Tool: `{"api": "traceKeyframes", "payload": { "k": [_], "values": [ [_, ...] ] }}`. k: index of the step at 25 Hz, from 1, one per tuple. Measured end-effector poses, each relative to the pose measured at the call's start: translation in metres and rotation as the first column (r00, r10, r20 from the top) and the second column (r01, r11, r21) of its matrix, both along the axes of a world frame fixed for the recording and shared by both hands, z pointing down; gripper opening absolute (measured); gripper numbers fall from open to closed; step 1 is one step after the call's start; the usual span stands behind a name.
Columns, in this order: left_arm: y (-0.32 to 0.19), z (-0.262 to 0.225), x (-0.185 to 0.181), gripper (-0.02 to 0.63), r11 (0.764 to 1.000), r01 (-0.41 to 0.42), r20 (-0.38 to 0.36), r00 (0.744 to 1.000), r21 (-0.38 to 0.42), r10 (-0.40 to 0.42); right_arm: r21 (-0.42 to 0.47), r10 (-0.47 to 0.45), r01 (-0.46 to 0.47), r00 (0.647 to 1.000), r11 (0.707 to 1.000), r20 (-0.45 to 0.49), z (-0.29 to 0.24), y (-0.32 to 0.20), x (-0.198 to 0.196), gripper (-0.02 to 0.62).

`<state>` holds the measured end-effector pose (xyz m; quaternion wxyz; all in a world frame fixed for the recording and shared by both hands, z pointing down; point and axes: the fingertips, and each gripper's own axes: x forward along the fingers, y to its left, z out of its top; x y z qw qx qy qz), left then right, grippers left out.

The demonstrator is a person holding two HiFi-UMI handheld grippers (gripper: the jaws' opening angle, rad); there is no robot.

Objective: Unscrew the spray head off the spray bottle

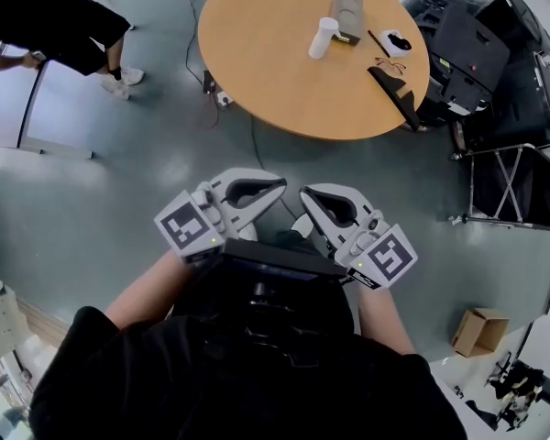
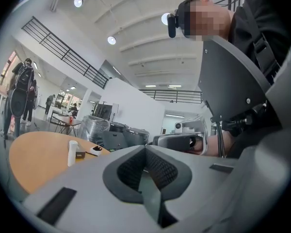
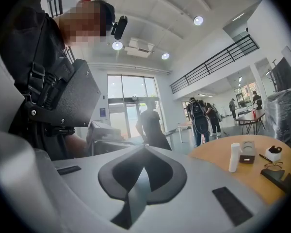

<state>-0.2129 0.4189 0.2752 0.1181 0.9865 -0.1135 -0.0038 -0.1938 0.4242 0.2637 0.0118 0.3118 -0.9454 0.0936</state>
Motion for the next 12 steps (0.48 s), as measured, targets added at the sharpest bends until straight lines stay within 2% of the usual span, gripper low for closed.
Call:
{"api": "traceKeyframes", "payload": {
  "k": [5, 12],
  "values": [
    [-0.007, -0.004, 0.042, 0.015, 1.0, 0.019, 0.022, 1.0, 0.012, -0.02, 0.015, -0.033, 0.033, 0.999, 0.999, 0.019, -0.005, -0.007, 0.038, 0.0],
    [-0.022, -0.004, 0.121, 0.015, 0.998, 0.056, 0.055, 0.997, 0.013, -0.056, 0.029, -0.069, 0.067, 0.996, 0.997, 0.054, -0.005, -0.024, 0.118, 0.0]
  ]
}}
